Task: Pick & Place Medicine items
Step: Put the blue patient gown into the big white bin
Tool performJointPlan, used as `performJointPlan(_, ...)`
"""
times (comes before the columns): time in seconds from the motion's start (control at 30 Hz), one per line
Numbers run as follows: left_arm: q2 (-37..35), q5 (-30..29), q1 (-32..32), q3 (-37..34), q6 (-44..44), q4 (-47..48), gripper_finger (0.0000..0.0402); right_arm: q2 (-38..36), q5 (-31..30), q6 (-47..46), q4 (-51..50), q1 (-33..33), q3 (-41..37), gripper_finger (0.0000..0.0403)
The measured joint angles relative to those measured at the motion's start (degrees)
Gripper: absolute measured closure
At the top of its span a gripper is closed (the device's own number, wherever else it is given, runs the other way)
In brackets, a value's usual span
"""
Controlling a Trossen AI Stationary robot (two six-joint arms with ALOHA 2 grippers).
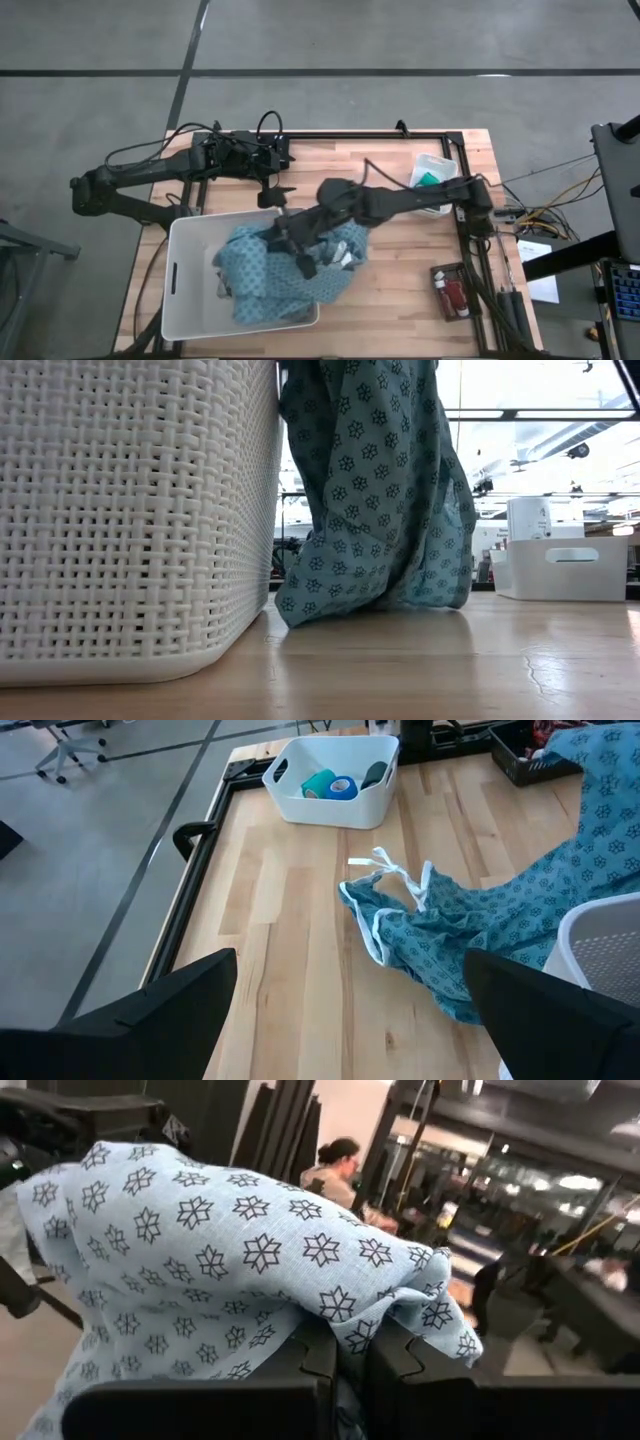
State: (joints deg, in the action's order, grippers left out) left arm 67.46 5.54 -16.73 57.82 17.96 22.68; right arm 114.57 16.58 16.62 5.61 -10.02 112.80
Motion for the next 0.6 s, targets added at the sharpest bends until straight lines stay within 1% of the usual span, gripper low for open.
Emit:
performJointPlan(0.17,0.0,0.0,0.0,0.0,0.0,0.0,0.0009,5.7,0.0,-3.6,-4.2,-0.1,6.2,0.039)
performJointPlan(0.37,0.0,0.0,0.0,0.0,0.0,0.0,0.0009,11.1,0.0,-8.3,-13.8,0.0,12.4,0.039)
performJointPlan(0.47,0.0,0.0,0.0,0.0,0.0,0.0,0.0009,11.9,-0.1,-8.5,-17.5,-0.3,13.6,0.039)
performJointPlan(0.6,0.0,0.0,0.0,0.0,0.0,0.0,0.0009,11.9,0.0,-7.7,-20.6,-0.4,12.7,0.039)
